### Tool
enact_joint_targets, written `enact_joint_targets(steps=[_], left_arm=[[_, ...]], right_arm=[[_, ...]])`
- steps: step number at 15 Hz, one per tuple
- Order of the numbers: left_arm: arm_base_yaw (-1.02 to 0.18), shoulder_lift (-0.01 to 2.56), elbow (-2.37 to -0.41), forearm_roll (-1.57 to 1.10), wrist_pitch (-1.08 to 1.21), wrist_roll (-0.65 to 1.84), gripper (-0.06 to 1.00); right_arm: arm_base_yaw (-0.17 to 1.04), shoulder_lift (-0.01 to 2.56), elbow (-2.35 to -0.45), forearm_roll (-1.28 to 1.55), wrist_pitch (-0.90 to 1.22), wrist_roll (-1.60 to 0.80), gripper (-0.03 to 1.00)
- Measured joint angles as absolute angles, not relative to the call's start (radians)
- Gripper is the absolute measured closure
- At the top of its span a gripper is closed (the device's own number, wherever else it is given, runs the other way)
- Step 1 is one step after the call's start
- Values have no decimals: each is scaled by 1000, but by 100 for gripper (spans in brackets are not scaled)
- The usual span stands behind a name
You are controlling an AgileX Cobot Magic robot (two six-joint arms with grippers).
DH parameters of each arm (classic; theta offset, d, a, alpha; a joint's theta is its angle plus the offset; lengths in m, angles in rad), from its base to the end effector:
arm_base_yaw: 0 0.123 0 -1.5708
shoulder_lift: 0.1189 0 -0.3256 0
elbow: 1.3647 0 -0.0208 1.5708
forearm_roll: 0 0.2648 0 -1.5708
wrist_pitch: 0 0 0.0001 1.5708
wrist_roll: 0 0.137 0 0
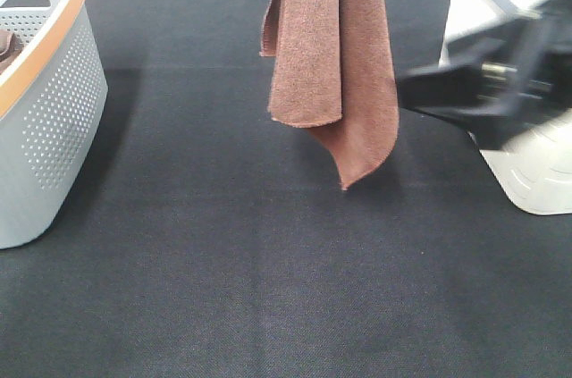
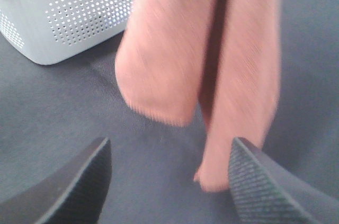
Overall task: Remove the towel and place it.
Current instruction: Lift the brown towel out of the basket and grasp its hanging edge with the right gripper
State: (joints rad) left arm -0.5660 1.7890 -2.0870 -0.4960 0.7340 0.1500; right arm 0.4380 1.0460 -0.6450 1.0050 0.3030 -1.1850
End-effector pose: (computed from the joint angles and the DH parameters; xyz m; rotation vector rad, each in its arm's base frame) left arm 0.3731 -0.2888 0.5124 0.5496 1.8493 -0.8458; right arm 0.2093 0.1362 0.2989 -0.7963 1.8983 0.4079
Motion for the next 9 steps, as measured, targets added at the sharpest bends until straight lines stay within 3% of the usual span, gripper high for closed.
enact_joint_targets(steps=[5,9], left_arm=[[-566,1789,-2087,-452,704,77,94],[-566,1789,-2087,-452,704,77,94]], right_arm=[[776,1295,-749,914,-48,-1160,36],[845,1428,-802,930,-174,-1159,40]])
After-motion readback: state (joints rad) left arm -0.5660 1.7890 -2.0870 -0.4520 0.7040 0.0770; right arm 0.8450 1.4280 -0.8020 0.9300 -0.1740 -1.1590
